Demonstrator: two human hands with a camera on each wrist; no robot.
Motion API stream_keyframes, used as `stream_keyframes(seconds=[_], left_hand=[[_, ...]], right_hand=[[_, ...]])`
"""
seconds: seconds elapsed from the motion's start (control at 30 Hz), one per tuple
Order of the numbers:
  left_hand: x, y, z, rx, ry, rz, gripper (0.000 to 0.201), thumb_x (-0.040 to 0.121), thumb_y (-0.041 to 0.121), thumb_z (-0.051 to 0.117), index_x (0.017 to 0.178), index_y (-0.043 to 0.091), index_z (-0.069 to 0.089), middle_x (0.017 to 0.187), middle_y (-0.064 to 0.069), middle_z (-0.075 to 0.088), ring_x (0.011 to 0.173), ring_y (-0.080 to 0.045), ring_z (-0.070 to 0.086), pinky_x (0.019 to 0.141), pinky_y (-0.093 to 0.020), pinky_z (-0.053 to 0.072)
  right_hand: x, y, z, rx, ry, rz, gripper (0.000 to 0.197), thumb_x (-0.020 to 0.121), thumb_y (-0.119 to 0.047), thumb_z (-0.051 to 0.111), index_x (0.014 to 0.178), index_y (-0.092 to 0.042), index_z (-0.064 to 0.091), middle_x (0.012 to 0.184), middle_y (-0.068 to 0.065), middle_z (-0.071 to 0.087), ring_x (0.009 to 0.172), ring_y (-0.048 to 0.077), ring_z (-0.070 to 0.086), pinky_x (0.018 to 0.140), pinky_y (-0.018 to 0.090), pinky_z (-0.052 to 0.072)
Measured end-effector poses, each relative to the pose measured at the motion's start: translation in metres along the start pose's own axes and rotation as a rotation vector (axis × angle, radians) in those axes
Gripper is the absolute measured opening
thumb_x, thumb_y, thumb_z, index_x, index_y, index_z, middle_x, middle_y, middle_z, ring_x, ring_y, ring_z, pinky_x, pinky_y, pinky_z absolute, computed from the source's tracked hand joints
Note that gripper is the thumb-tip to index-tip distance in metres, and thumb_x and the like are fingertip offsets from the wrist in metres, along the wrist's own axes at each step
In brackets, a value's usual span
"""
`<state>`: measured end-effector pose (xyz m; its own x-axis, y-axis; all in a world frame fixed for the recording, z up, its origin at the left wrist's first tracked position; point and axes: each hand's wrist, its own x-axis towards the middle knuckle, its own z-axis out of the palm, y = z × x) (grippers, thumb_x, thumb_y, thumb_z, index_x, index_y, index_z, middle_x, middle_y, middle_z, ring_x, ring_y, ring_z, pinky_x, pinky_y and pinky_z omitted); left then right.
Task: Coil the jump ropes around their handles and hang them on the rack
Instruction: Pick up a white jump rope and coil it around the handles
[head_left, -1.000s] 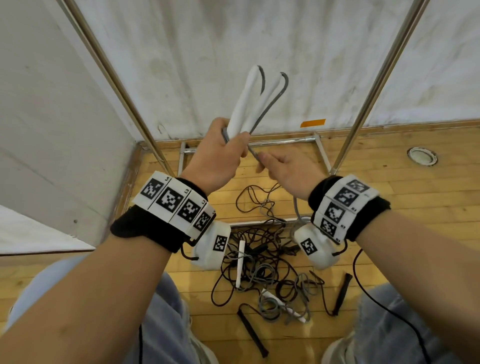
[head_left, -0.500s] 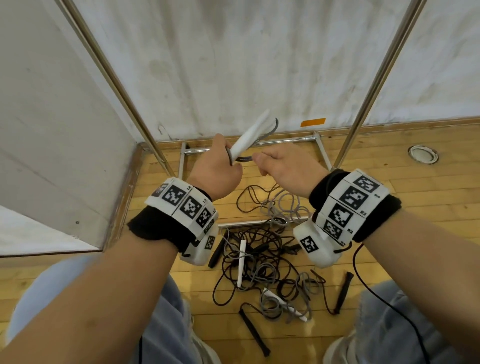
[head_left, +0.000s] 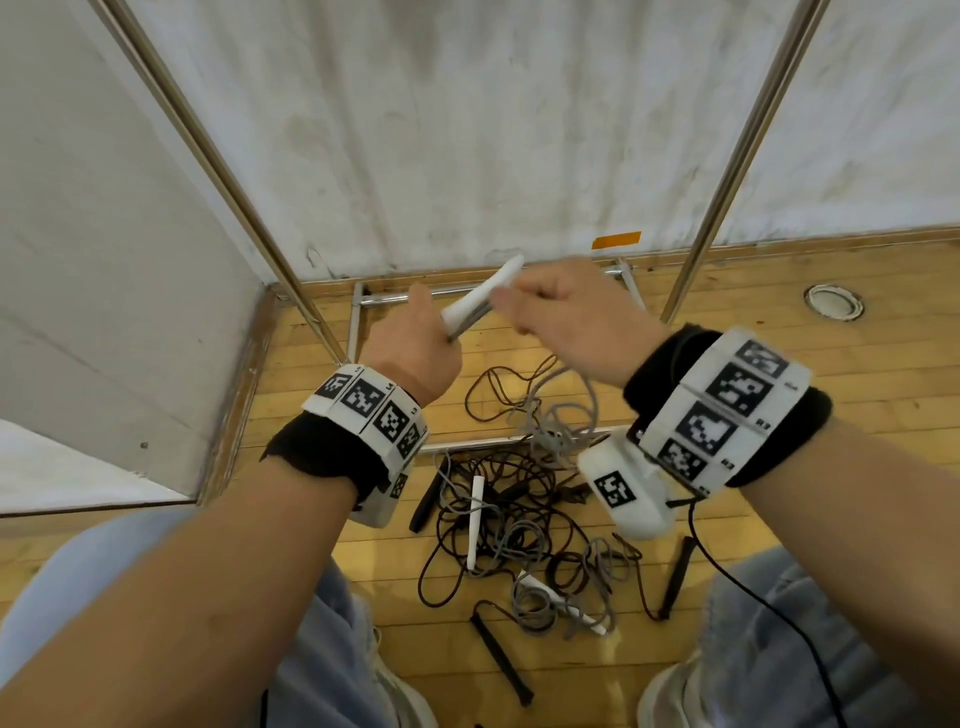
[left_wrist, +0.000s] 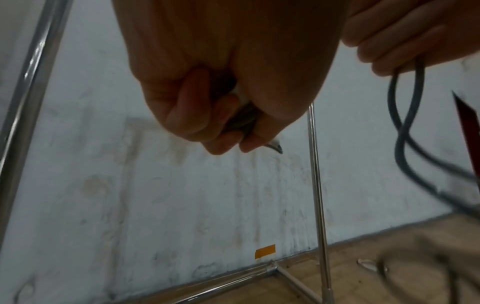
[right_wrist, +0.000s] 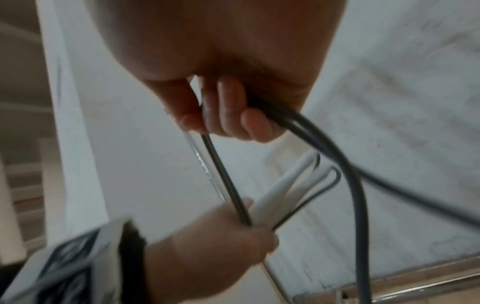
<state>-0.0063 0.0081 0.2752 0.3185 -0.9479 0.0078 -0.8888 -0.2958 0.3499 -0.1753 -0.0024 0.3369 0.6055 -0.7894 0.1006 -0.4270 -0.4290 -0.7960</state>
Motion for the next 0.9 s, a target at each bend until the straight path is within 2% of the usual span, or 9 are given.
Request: stream_keyframes(seconds=[0.2, 0.27, 0.37, 0.5, 0.6, 0.63, 0.77, 0.83, 0.9], left_hand=[[-0.006, 0.003, 0.005, 0.191, -0.140, 0.090, 0.018, 0.089, 0.018, 0.054, 0.098, 0.017, 0.039, 0.072, 0.001, 0.049, 0.059, -0.016, 0.047, 0.045, -0.029, 0.030], [-0.010, 0.004, 0.004, 0.189, -0.169, 0.179, 0.018, 0.089, 0.018, 0.055, 0.094, 0.020, 0.037, 0.072, 0.002, 0.049, 0.059, -0.015, 0.048, 0.046, -0.029, 0.031], [-0.015, 0.005, -0.002, 0.106, -0.170, 0.320, 0.020, 0.090, 0.019, 0.054, 0.091, 0.024, 0.035, 0.070, 0.006, 0.048, 0.059, -0.013, 0.047, 0.047, -0.028, 0.032], [-0.016, 0.007, -0.016, -0.031, -0.110, 0.408, 0.021, 0.089, 0.019, 0.057, 0.089, 0.024, 0.036, 0.069, 0.008, 0.047, 0.059, -0.011, 0.045, 0.048, -0.027, 0.029], [-0.020, 0.010, -0.024, -0.222, -0.056, 0.403, 0.025, 0.086, 0.019, 0.061, 0.085, 0.026, 0.037, 0.069, 0.009, 0.047, 0.059, -0.009, 0.046, 0.049, -0.026, 0.030], [-0.021, 0.011, -0.026, -0.302, -0.042, 0.384, 0.025, 0.085, 0.018, 0.062, 0.084, 0.026, 0.038, 0.070, 0.009, 0.046, 0.058, -0.007, 0.045, 0.049, -0.025, 0.030], [-0.018, 0.017, -0.031, -0.581, 0.026, 0.285, 0.034, 0.082, 0.008, 0.066, 0.086, 0.024, 0.036, 0.073, 0.006, 0.045, 0.055, 0.002, 0.045, 0.047, -0.013, 0.035], [-0.016, 0.019, -0.034, -0.649, 0.043, 0.268, 0.034, 0.083, 0.005, 0.065, 0.092, 0.020, 0.036, 0.075, 0.004, 0.046, 0.057, -0.002, 0.045, 0.048, -0.013, 0.036], [-0.015, 0.020, -0.037, -0.668, 0.060, 0.270, 0.032, 0.084, 0.004, 0.063, 0.096, 0.019, 0.037, 0.076, 0.003, 0.047, 0.059, -0.009, 0.045, 0.048, -0.015, 0.036]], right_hand=[[0.016, 0.022, -0.012, -0.134, 0.208, 0.039, 0.036, 0.098, -0.030, 0.045, 0.072, -0.008, 0.058, 0.055, -0.006, 0.038, 0.045, 0.003, 0.040, 0.046, 0.011, 0.030], [0.021, 0.032, -0.015, -0.209, 0.255, 0.073, 0.040, 0.098, -0.034, 0.045, 0.081, -0.002, 0.063, 0.061, -0.001, 0.044, 0.053, 0.007, 0.039, 0.048, 0.012, 0.030], [0.027, 0.045, -0.026, -0.203, 0.270, 0.130, 0.041, 0.094, -0.039, 0.050, 0.083, -0.004, 0.069, 0.063, 0.008, 0.051, 0.057, 0.015, 0.044, 0.054, 0.020, 0.034], [0.029, 0.056, -0.040, -0.017, 0.197, 0.221, 0.037, 0.087, -0.045, 0.059, 0.067, -0.015, 0.066, 0.045, -0.007, 0.036, 0.038, 0.004, 0.030, 0.041, 0.017, 0.027], [0.029, 0.060, -0.038, -0.040, 0.029, 0.208, 0.021, 0.092, -0.017, 0.057, 0.072, -0.019, 0.061, 0.058, -0.008, 0.040, 0.050, 0.006, 0.033, 0.056, 0.025, 0.033], [0.027, 0.060, -0.033, 0.031, 0.020, 0.208, 0.024, 0.092, -0.013, 0.055, 0.070, -0.022, 0.059, 0.058, -0.008, 0.041, 0.050, 0.008, 0.032, 0.054, 0.027, 0.031], [0.019, 0.058, 0.001, 0.166, 0.055, 0.228, 0.020, 0.093, -0.035, 0.053, 0.082, -0.023, 0.066, 0.057, -0.011, 0.044, 0.046, 0.002, 0.041, 0.052, 0.024, 0.032], [0.017, 0.055, 0.019, 0.126, 0.045, 0.171, 0.023, 0.096, -0.033, 0.050, 0.078, -0.027, 0.064, 0.059, -0.012, 0.047, 0.049, -0.004, 0.045, 0.054, 0.022, 0.035], [0.015, 0.049, 0.032, 0.053, 0.065, 0.113, 0.028, 0.098, -0.030, 0.045, 0.074, -0.028, 0.059, 0.063, -0.009, 0.050, 0.059, 0.003, 0.049, 0.056, 0.023, 0.038]])
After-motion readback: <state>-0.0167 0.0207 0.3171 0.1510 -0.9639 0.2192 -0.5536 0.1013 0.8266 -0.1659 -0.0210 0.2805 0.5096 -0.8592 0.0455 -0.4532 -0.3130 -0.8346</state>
